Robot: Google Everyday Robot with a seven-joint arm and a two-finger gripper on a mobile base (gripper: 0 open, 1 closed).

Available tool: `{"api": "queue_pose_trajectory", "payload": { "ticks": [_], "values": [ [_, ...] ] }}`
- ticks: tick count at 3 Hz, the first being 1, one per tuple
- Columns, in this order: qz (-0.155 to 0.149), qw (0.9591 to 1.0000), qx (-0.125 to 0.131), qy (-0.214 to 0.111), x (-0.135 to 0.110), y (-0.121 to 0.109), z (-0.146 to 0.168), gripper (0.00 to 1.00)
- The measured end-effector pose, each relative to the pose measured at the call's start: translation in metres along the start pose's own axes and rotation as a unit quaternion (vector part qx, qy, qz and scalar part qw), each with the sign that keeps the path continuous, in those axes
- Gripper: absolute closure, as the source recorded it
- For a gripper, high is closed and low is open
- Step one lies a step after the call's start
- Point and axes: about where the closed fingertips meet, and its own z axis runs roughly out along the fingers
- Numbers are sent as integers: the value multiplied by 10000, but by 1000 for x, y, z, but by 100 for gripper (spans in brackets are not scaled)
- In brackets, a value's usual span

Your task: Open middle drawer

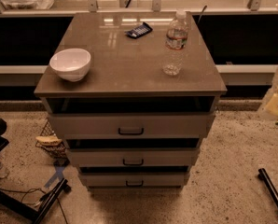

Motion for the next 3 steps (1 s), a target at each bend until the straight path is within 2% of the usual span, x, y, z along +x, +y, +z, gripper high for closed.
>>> {"api": "queue_pose_trajectory", "payload": {
  "ticks": [1,2,3],
  "values": [
    [-24,10000,56,-9,-3,0,-5,0],
    [-80,9998,172,64,-12,-1,17,0],
    [-130,9997,218,56,-25,8,89,0]
  ]
}}
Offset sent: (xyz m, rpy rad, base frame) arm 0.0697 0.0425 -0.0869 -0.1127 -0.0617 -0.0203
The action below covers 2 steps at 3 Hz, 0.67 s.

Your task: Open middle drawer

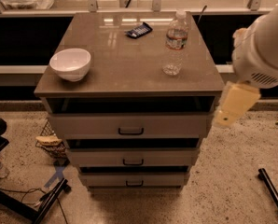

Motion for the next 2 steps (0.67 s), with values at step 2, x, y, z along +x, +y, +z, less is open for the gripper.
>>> {"api": "queue_pose_trajectory", "payload": {
  "ticks": [2],
  "values": [
    [339,9988,-315,-161,34,74,126,0]
  ]
}}
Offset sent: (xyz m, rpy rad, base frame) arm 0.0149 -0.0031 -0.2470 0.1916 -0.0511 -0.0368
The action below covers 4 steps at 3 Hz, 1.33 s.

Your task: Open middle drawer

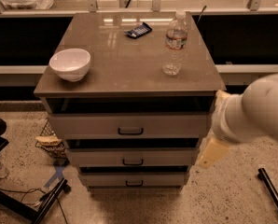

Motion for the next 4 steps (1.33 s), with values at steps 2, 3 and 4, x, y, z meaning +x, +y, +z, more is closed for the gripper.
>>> {"api": "queue_pose_trajectory", "payload": {
  "ticks": [2,3,4],
  "values": [
    [66,9975,-204,-672,29,70,104,0],
    [71,9956,114,-931,20,57,111,0],
    [56,9956,128,-924,19,57,112,0]
  ]
}}
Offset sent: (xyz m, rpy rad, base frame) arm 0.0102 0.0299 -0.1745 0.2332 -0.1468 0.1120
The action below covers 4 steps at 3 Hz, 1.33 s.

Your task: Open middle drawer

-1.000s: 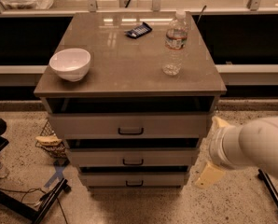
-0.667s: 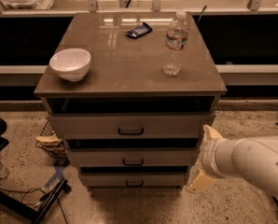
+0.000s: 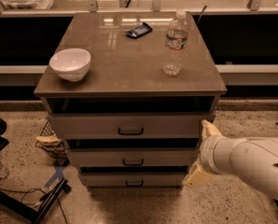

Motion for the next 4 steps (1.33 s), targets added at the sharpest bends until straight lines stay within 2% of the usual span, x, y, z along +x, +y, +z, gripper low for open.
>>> {"api": "queue_pose_trajectory", "payload": {
  "ticks": [1,2,4],
  "values": [
    [-230,9996,-69,141,5,9,23,0],
    [-835,9963,-193,109,29,33,78,0],
    [-1834,9829,-119,-135,54,34,122,0]
  ]
}}
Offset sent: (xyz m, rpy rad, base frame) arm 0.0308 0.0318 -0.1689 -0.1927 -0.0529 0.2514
